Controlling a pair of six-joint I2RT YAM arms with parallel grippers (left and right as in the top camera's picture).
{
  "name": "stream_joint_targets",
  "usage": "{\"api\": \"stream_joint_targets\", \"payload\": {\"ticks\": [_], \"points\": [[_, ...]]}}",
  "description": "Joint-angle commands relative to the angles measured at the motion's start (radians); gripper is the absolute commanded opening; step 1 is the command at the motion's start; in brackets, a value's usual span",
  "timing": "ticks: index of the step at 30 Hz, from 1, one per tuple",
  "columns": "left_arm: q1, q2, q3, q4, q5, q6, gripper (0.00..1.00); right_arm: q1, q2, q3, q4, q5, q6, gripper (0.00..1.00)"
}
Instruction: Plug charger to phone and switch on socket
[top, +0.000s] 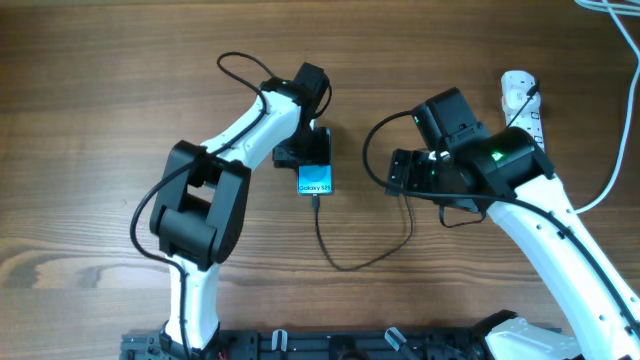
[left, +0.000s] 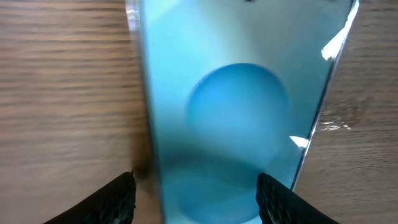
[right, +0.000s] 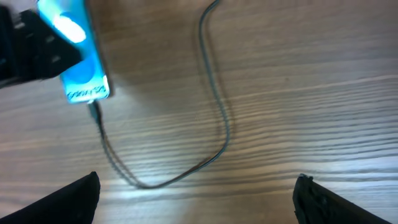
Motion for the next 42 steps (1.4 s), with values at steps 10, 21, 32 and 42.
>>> {"api": "stream_joint_targets", "payload": {"ticks": [10,21,32,42], "points": [[0.069,-0.63,0.018,-0.045,-0.089,-0.083,1.0,-0.414,0.062,0.155,-0.036,-0.111,-0.214,1.0],[0.068,-0.759,0.018,-0.065,-0.089,-0.083,1.0,-0.719,0.286,0.455,-0.033,-0.047,-0.278,1.0],[0.068,-0.755,0.018,-0.065,-0.089,-0.083,1.0,-0.816,0.384,0.451,0.13,0.162,-0.193,1.0],[0.068,-0.755,0.018,-0.065,-0.089,-0.083,1.0,-0.909,0.624,0.451,0.178,-0.011,-0.364,1.0]]}}
